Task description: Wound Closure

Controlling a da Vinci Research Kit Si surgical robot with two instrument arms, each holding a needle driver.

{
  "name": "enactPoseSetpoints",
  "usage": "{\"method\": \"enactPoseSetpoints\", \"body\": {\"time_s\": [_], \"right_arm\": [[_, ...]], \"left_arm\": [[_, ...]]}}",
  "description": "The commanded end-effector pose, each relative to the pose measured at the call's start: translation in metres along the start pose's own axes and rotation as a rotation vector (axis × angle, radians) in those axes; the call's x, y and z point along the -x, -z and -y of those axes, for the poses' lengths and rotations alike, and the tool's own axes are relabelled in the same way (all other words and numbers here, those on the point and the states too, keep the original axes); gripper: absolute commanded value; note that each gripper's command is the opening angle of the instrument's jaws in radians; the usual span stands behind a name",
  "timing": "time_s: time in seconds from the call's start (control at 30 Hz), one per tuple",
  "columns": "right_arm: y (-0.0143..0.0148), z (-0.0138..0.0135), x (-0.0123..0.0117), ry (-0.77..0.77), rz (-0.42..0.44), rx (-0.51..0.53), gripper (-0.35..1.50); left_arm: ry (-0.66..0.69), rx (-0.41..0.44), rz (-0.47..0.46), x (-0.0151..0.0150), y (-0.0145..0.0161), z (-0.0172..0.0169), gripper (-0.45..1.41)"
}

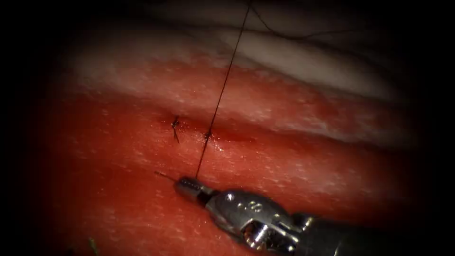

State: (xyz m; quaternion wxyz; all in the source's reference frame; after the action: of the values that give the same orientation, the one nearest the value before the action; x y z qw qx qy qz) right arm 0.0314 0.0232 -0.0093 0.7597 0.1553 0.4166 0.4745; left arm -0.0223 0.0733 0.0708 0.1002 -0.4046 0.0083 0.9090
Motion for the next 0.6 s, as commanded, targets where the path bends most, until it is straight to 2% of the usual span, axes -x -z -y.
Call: {"method": "enactPoseSetpoints", "body": {"time_s": [0.03, 0.1, 0.13, 0.17, 0.2, 0.23, 0.27, 0.37, 0.4, 0.43, 0.5, 0.6], "right_arm": [[-0.0008, 0.0001, -0.0005, -0.002, -0.002, -0.003, -0.35], [-0.0006, -0.0002, -0.0009, 0.003, -0.034, -0.011, -0.35], [-0.0003, -0.0007, -0.0012, 0.033, -0.087, -0.023, -0.28], [-0.0002, -0.0009, -0.0014, 0.062, -0.103, -0.026, 0.12], [-0.0001, -0.0011, -0.0016, 0.091, -0.119, -0.028, 0.42], [0.0001, -0.0015, -0.0020, 0.120, -0.155, -0.032, 0.59], [0.0003, -0.0020, -0.0024, 0.158, -0.198, -0.022, 0.93], [0.0007, -0.0027, -0.0027, 0.167, -0.222, -0.016, 1.01], [0.0010, -0.0030, -0.0029, 0.166, -0.220, -0.019, 1.16], [0.0012, -0.0032, -0.0030, 0.166, -0.219, -0.021, 1.25], [0.0018, -0.0037, -0.0033, 0.159, -0.216, -0.027, 1.25], [0.0024, -0.0043, -0.0038, 0.103, -0.212, -0.037, 1.18]], "left_arm": [[0.000, -0.001, -0.002, 0.0001, -0.0007, 0.0001, -0.35], [-0.001, 0.013, -0.010, 0.0001, -0.0005, 0.0001, -0.35], [0.029, 0.029, -0.018, -0.0002, 0.0004, 0.0000, -0.35], [0.042, 0.034, -0.025, -0.0003, 0.0008, -0.0001, -0.35], [0.063, 0.045, -0.040, -0.0008, 0.0016, -0.0001, -0.35], [0.084, 0.051, -0.051, -0.0012, 0.0024, -0.0002, -0.35], [0.147, 0.066, -0.089, -0.0024, 0.0047, -0.0006, -0.35], [0.193, 0.081, -0.156, -0.0046, 0.0083, -0.0012, -0.35], [0.225, 0.096, -0.191, -0.0064, 0.0108, -0.0014, -0.35], [0.240, 0.103, -0.205, -0.0072, 0.0119, -0.0014, -0.35], [0.293, 0.122, -0.247, -0.0098, 0.0149, -0.0015, -0.35], [0.323, 0.141, -0.263, -0.0121, 0.0173, -0.0019, -0.35]]}}
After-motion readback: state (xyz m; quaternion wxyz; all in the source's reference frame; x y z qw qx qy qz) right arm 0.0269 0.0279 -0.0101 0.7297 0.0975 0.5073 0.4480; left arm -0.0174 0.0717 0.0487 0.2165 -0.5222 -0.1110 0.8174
